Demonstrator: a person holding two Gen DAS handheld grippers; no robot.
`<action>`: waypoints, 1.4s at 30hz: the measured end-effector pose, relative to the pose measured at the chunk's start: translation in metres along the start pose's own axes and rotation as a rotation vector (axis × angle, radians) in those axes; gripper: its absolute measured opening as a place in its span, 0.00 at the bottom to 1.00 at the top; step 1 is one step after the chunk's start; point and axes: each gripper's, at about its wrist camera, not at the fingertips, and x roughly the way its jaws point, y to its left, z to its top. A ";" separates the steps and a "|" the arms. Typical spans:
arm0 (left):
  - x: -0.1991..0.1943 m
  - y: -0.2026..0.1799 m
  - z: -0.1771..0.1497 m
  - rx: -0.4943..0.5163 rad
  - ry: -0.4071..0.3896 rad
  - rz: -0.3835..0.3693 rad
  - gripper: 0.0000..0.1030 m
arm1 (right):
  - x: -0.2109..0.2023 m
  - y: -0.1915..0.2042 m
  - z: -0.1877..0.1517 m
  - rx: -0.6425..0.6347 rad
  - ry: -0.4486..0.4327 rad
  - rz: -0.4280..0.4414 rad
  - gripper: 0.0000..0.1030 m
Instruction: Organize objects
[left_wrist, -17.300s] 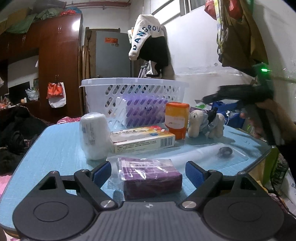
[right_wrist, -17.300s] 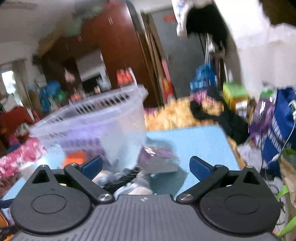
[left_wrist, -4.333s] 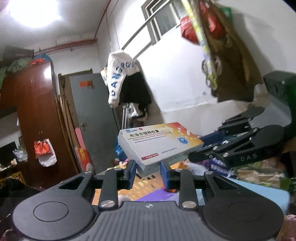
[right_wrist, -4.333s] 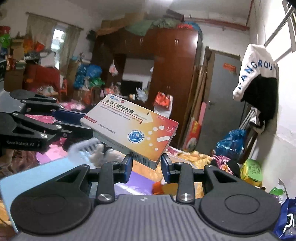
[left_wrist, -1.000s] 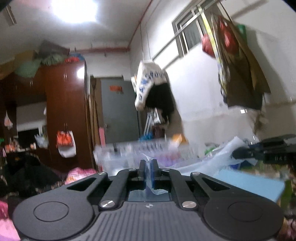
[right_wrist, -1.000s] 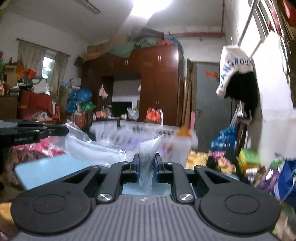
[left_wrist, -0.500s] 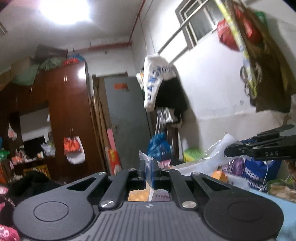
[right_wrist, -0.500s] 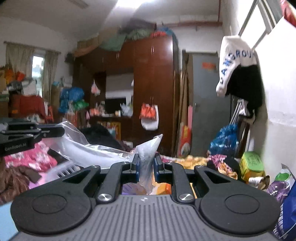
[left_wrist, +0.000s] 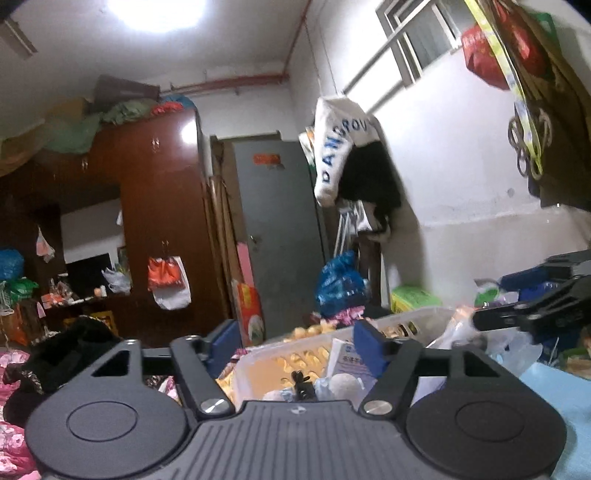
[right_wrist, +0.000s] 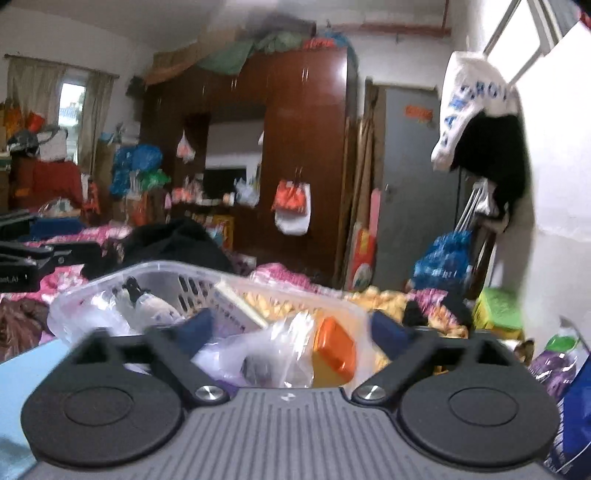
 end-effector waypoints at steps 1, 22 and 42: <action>-0.003 0.000 0.000 -0.003 -0.006 -0.001 0.81 | -0.006 0.000 0.000 0.001 -0.016 0.000 1.00; -0.094 -0.010 0.001 -0.095 0.131 -0.133 0.97 | -0.107 0.027 0.012 0.153 0.192 -0.069 1.00; -0.096 -0.035 0.000 -0.162 0.231 -0.125 0.97 | -0.114 0.037 0.001 0.205 0.254 -0.063 1.00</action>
